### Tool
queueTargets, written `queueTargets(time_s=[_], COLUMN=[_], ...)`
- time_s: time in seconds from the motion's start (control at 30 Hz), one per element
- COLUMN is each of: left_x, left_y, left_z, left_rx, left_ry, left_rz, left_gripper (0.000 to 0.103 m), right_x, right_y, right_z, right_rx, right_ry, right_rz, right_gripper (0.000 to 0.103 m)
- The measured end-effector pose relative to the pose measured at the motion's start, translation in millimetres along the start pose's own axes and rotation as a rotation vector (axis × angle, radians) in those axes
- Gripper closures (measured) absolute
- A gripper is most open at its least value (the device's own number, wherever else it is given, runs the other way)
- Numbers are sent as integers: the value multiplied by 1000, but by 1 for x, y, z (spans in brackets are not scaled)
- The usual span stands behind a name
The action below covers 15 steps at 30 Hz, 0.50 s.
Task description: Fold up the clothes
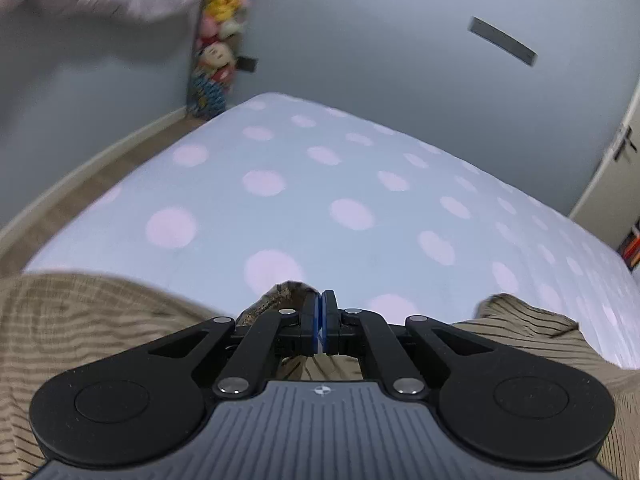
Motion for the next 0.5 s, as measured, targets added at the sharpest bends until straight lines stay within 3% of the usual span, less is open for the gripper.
queueTargets(time_s=[0.2, 0.5], left_x=[78, 175], left_y=[5, -43], left_z=[4, 52], left_rx=[-31, -148], left_ry=[-143, -272], left_rz=[-56, -81], left_gripper=[103, 102], right_x=[4, 12], right_y=[14, 15], right_z=[-1, 1], right_rx=[68, 96], right_ry=[-48, -89], right_rz=[-43, -86], right_gripper=[31, 31])
Point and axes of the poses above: each gripper's, at about its wrist camera, not at the fingertips, and y roughly against the way its jaws point, x to its right, z to its underside, the point moved 9 cm from there along -y, roughly the way its jaws point, and after that the axes turned 12 degrees about -z, right-handed, at the moved point
